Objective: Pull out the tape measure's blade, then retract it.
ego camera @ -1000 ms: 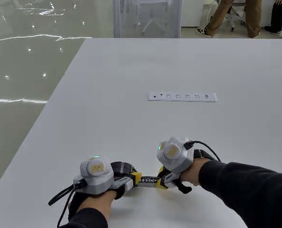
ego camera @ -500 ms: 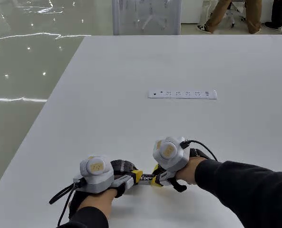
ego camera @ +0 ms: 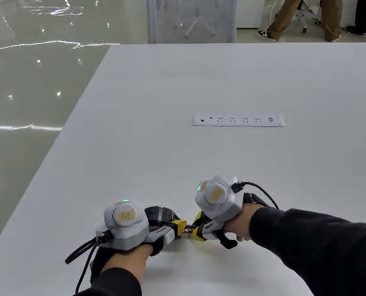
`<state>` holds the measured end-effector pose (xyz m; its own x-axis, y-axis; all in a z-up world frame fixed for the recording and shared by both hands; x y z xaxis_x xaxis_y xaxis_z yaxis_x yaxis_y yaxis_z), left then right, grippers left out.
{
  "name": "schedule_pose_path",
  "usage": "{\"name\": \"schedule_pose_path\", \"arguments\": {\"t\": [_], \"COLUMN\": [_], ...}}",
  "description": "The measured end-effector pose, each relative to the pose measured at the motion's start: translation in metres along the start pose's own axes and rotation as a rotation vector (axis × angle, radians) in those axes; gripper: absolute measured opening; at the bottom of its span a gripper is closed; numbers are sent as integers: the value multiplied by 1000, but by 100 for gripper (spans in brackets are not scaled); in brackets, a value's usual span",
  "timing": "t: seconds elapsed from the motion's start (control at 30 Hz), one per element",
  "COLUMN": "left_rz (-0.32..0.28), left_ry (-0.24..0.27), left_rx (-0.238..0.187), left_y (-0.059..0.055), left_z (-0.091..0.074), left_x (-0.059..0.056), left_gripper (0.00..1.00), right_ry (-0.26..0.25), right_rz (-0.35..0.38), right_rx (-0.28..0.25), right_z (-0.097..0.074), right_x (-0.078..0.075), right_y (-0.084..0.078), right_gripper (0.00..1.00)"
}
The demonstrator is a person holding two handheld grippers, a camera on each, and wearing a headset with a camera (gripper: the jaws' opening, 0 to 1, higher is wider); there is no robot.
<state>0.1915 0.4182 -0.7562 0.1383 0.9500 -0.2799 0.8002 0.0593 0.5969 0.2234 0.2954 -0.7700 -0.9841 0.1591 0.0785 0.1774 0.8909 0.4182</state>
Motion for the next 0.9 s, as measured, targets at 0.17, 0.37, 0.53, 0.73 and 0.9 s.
{"name": "schedule_pose_path", "arguments": {"t": [0.17,0.37,0.53,0.73,0.9], "left_rz": [3,1,0,0,1], "left_ry": [-1,-4,-5,-7,-4], "left_rx": [0,2,-1,-2,-4], "left_y": [0,0,0,0,0], "left_z": [0,0,0,0,0], "left_x": [0,1,1,1,1], "left_gripper": [61,61,61,61,61], "right_ry": [0,3,6,7,9], "right_rz": [-11,-26,-26,-25,-34], "right_rx": [-7,-4,-15,-11,-25], "right_z": [5,6,7,8,7], "right_x": [3,3,3,3,2], "right_y": [8,12,14,14,12], "right_gripper": [11,11,11,12,12]}}
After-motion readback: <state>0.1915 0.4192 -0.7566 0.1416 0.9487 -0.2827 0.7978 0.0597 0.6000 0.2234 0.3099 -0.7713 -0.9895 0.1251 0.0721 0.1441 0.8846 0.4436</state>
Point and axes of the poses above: the centre of the closed fingertips' face, and the gripper's own axes: z roughly forward along the fingers, x roughly to its left, y roughly out of its top, the point moved 7 cm from there along -z, roughly backward along the fingers, and after that the axes turned 12 degrees about x, right-handed, at the moved point
